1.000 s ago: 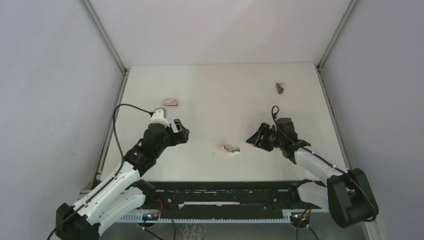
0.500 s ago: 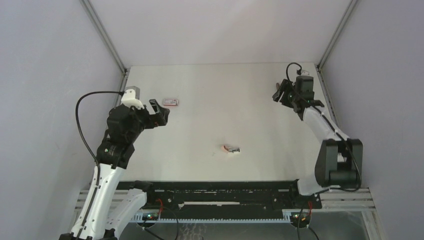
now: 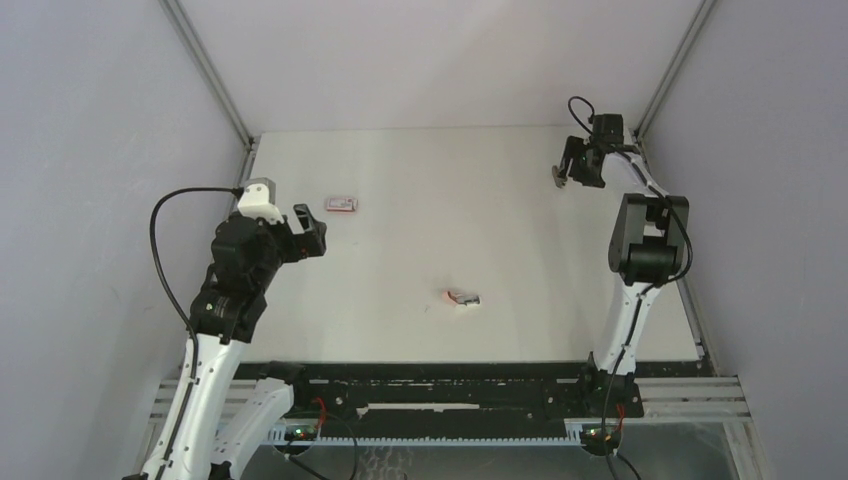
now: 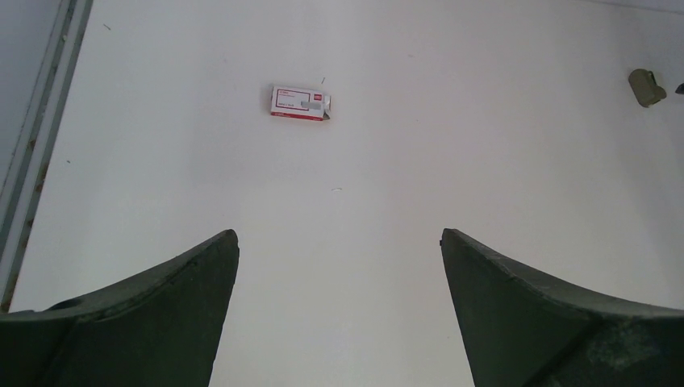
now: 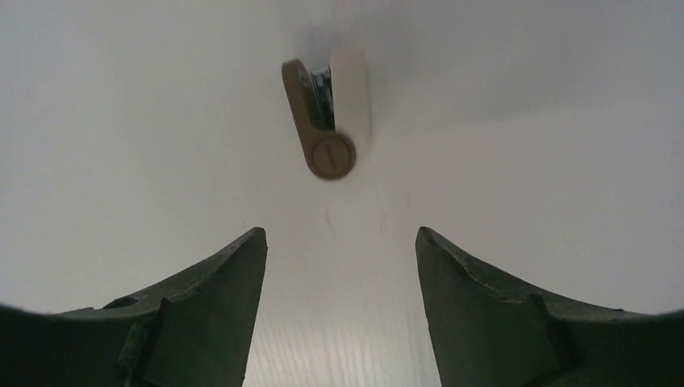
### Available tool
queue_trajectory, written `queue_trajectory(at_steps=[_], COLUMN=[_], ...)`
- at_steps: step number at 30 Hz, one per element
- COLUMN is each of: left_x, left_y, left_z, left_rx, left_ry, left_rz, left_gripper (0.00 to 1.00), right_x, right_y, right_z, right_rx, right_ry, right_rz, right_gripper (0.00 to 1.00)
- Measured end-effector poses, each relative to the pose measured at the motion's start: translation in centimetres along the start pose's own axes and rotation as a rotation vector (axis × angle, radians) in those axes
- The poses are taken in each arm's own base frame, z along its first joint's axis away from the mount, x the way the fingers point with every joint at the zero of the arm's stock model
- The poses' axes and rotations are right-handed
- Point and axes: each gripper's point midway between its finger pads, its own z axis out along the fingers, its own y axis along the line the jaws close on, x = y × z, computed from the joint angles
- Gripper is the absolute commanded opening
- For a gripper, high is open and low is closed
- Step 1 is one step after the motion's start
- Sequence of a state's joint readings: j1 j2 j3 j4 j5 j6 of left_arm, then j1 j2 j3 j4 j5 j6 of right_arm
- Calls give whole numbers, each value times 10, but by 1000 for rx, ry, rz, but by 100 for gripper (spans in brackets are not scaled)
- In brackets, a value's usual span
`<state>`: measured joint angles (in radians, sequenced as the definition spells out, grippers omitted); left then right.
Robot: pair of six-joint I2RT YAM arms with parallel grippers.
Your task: Load the staples into the stapler
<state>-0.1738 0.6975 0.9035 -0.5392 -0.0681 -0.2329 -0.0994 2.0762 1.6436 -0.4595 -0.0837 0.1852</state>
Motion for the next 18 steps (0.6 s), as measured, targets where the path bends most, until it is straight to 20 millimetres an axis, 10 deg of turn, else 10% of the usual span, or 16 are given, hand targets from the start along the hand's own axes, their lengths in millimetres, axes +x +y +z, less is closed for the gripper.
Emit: queue_trajectory(at_steps=[8,18], left_x=[0,0], left_y=[2,3], left_z=[0,0], left_rx=[-12,-15], left_ry=[1,0], left_rz=[1,2], left_gripper=[99,100], right_x=[-6,-16], right_y=[8,5], right_z=[44,74], right_rx=[37,101], right_ry=[60,83], right_rz=[-50,-82], right_gripper=[67,40])
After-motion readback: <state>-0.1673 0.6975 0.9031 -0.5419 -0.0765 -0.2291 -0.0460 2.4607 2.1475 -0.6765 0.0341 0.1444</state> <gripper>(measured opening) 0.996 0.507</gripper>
